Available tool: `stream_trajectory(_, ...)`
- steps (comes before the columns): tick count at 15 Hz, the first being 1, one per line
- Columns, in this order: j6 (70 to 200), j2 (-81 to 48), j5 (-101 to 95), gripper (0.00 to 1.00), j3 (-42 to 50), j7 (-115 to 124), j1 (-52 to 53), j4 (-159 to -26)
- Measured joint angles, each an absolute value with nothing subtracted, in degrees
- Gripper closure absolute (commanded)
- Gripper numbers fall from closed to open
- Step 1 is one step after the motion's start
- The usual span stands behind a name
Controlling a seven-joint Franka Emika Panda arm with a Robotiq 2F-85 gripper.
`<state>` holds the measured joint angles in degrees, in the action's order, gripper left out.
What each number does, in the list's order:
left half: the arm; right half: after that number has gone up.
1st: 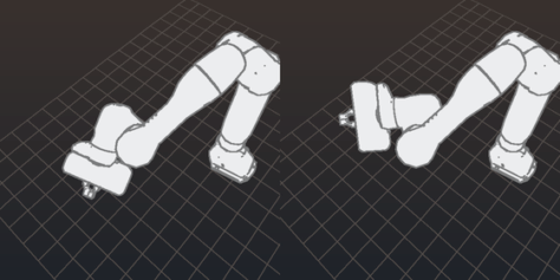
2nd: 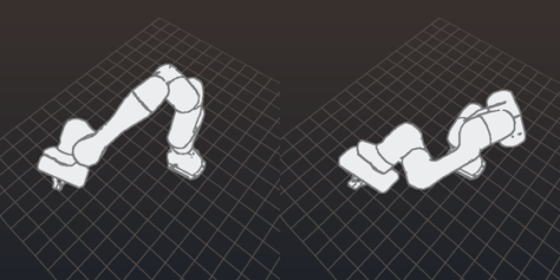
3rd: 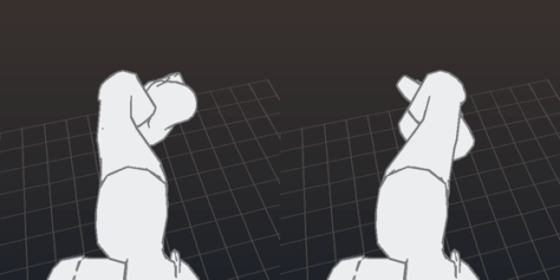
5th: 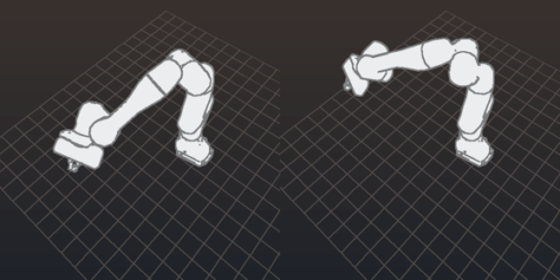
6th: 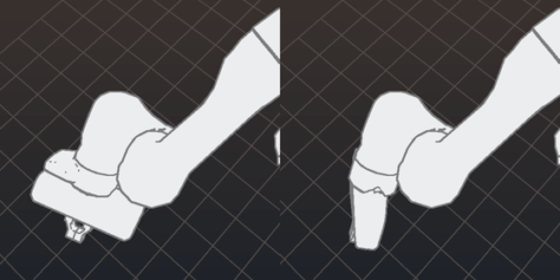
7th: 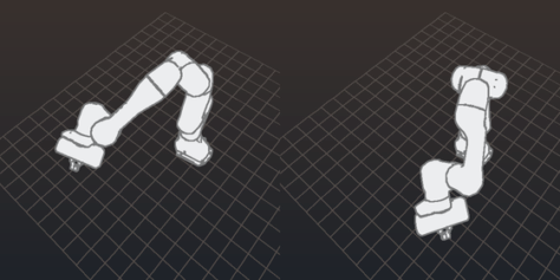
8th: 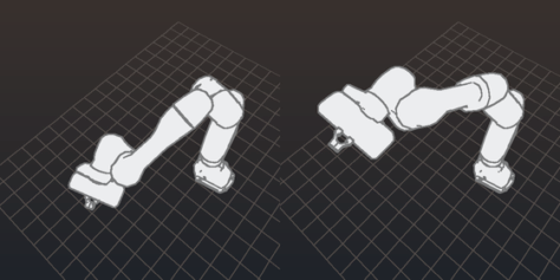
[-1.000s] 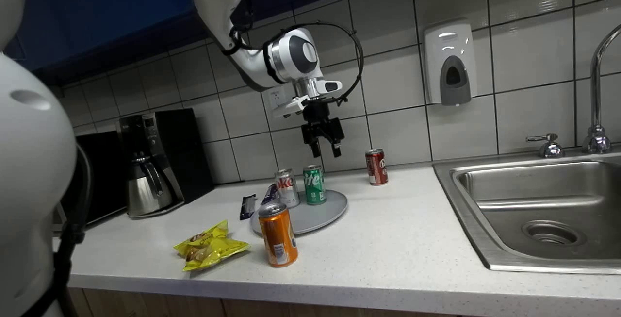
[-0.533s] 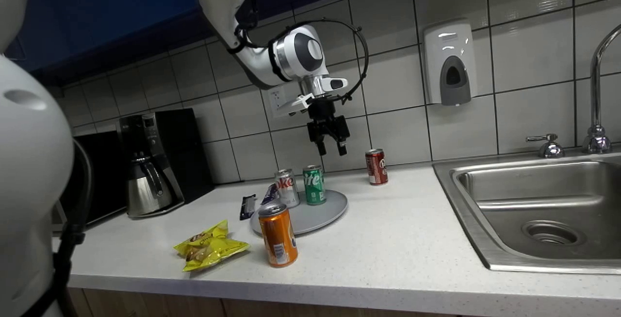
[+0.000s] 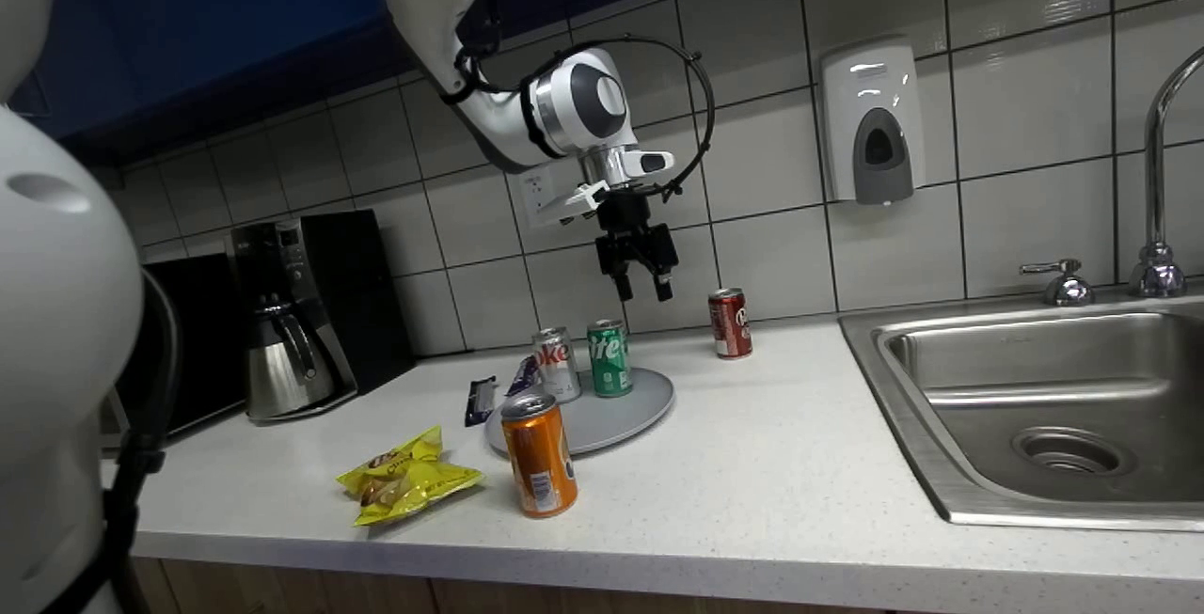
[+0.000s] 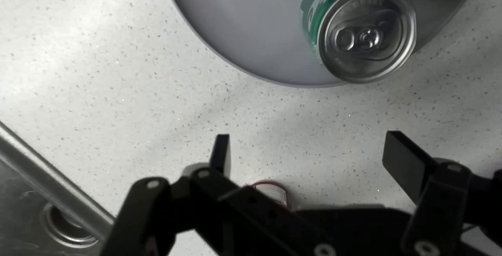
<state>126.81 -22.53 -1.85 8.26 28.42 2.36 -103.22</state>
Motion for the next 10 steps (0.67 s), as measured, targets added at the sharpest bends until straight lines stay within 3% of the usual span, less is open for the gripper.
stream_trajectory(10,127.9,-23.4,-1.9,0.00,8.3,28.4,2.3,-102.9)
